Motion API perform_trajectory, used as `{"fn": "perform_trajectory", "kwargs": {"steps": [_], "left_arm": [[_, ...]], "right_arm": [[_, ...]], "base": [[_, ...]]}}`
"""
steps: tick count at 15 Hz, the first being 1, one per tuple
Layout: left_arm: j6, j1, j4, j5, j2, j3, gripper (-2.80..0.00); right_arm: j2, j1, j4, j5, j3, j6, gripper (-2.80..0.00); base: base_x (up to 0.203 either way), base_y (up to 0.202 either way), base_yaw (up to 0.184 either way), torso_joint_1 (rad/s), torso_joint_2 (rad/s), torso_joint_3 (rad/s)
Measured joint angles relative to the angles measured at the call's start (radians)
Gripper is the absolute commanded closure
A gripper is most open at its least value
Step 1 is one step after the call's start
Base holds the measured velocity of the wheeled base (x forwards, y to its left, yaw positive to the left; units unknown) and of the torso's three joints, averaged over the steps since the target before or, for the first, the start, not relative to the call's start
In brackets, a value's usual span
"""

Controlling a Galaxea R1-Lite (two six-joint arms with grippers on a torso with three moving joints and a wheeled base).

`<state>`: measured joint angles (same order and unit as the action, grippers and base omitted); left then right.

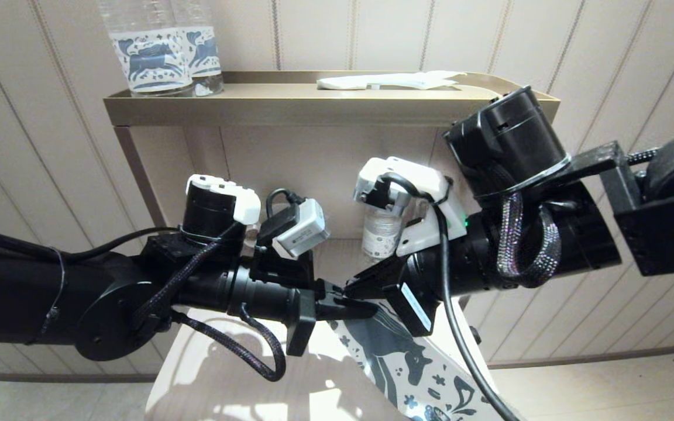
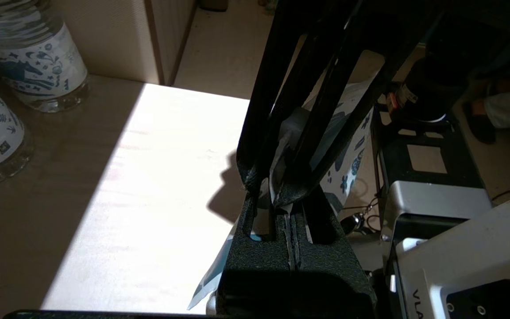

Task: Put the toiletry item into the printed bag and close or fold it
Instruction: Hand it to the other hand

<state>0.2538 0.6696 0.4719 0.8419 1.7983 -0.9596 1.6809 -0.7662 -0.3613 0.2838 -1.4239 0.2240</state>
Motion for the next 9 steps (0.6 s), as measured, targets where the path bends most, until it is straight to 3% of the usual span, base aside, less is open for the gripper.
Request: {"fn": "perform_trajectory", "kwargs": {"steps": [9], "left_arm": [[-0.001,-0.001,0.002,0.000,-0.008,-0.001,0.00]], "right_arm": [[-0.052,0.013,0.000,-0.001,0.081,0.004,0.00]], "base": [[0.000,0.000,0.000,0.000,0.00,0.000]]}}
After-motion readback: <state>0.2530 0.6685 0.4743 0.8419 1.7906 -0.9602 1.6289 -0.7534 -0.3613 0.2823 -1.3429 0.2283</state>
